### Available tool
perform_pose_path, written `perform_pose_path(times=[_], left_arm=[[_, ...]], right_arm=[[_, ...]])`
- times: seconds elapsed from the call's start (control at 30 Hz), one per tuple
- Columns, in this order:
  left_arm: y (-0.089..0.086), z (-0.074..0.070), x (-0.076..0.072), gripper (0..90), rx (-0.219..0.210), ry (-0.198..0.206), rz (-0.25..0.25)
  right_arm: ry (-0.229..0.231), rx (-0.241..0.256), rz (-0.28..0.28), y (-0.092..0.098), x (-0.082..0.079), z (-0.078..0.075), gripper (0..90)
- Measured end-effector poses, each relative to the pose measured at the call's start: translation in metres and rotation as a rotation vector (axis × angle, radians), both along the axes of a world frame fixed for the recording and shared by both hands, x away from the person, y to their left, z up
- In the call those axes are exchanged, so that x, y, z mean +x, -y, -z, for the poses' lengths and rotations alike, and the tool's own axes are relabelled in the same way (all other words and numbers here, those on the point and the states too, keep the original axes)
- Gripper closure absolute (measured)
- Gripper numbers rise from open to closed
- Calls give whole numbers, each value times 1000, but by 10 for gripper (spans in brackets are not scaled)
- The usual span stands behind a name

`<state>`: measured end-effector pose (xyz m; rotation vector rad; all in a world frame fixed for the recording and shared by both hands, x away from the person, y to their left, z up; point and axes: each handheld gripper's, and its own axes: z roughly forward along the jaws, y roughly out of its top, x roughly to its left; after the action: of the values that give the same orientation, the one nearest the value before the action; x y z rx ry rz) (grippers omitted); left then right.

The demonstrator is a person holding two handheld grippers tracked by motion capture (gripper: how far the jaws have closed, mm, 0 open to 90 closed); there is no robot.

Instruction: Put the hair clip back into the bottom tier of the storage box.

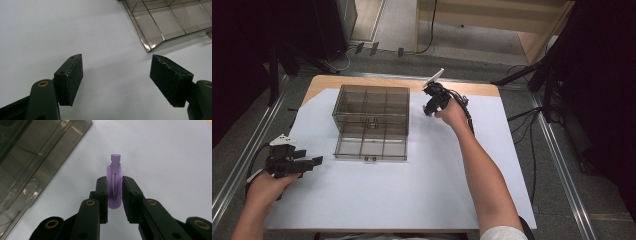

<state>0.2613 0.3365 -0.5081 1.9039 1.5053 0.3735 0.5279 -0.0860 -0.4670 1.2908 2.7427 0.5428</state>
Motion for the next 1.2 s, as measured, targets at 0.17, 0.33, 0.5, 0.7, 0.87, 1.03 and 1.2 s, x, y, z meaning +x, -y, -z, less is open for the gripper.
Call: perform_pose_path(times=[0.17,0.33,0.5,0.7,0.87,1.03,1.2], left_arm=[[-1,0,-1,278,0,-1,-5],[0,-1,-1,278,3,2,-5],[-1,-1,-1,278,18,-6,6],[-1,-1,-1,277,10,2,-7],[-1,-1,-1,277,15,7,-6],[-3,-1,-1,277,12,4,-13],[-2,-1,0,278,16,-2,0]], right_arm=[[21,10,-19,8,-11,-7,777],[32,33,-30,15,-24,-17,777],[43,47,-44,21,-35,-26,777],[46,67,-51,27,-50,-30,777],[52,62,-69,30,-63,-27,777],[42,77,-70,33,-77,-28,777],[30,60,-94,31,-86,-26,777]])
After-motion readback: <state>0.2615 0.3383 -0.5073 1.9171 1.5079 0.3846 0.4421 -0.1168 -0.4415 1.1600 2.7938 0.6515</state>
